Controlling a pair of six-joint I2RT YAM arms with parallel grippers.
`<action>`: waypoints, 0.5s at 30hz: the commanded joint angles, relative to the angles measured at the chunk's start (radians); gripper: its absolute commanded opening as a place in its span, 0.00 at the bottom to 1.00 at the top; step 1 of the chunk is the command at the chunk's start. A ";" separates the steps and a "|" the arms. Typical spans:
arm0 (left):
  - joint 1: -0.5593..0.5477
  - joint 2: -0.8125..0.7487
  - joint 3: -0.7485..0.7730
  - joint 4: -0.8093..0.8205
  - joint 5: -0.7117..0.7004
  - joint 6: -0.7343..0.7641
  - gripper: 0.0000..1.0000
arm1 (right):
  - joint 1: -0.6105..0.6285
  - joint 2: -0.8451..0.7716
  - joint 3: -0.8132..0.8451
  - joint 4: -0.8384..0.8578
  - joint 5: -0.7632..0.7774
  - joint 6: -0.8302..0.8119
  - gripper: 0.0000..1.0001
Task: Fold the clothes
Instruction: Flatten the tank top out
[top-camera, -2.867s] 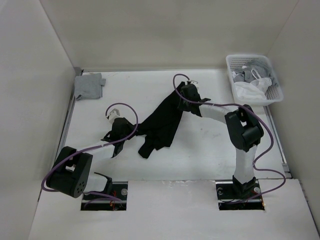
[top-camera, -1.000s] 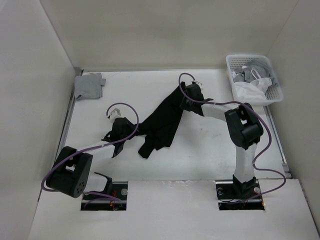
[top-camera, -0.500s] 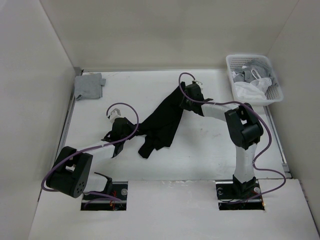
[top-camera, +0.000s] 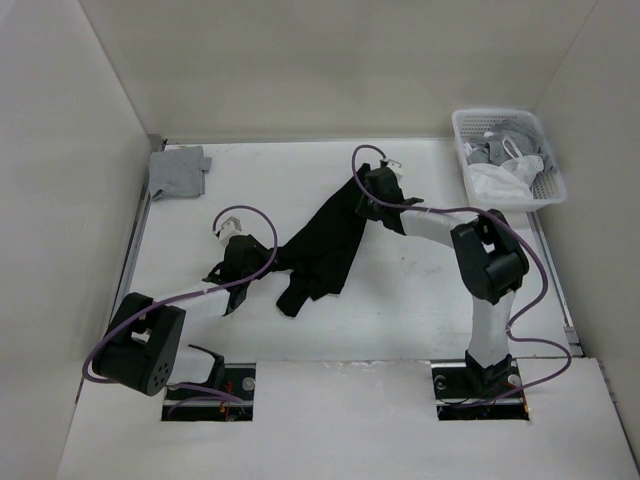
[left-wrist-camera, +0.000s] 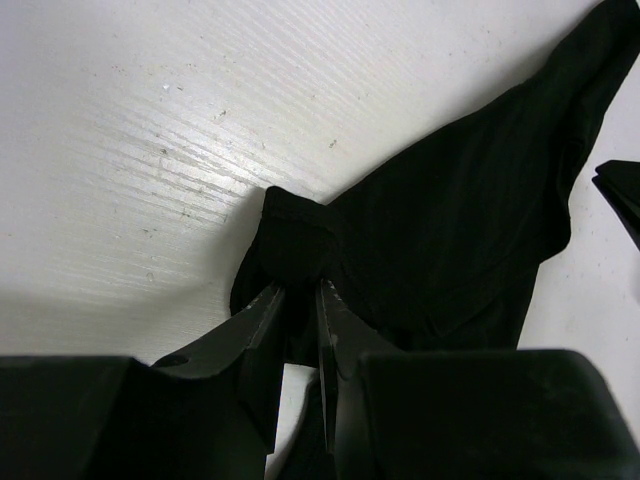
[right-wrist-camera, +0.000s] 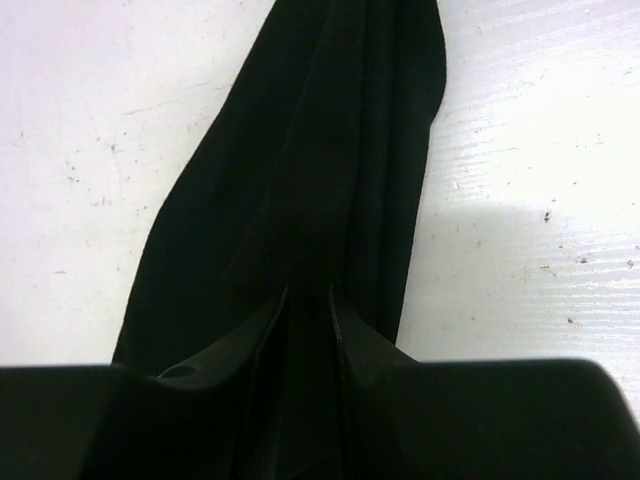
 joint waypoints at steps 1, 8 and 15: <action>0.009 0.000 -0.009 0.060 0.010 0.014 0.16 | 0.002 0.027 0.037 0.036 -0.012 0.015 0.26; 0.010 0.024 -0.003 0.070 0.016 0.014 0.16 | -0.011 0.060 0.059 0.043 -0.040 0.023 0.27; 0.016 0.032 -0.003 0.077 0.025 0.011 0.16 | -0.011 0.070 0.066 0.052 -0.051 0.024 0.22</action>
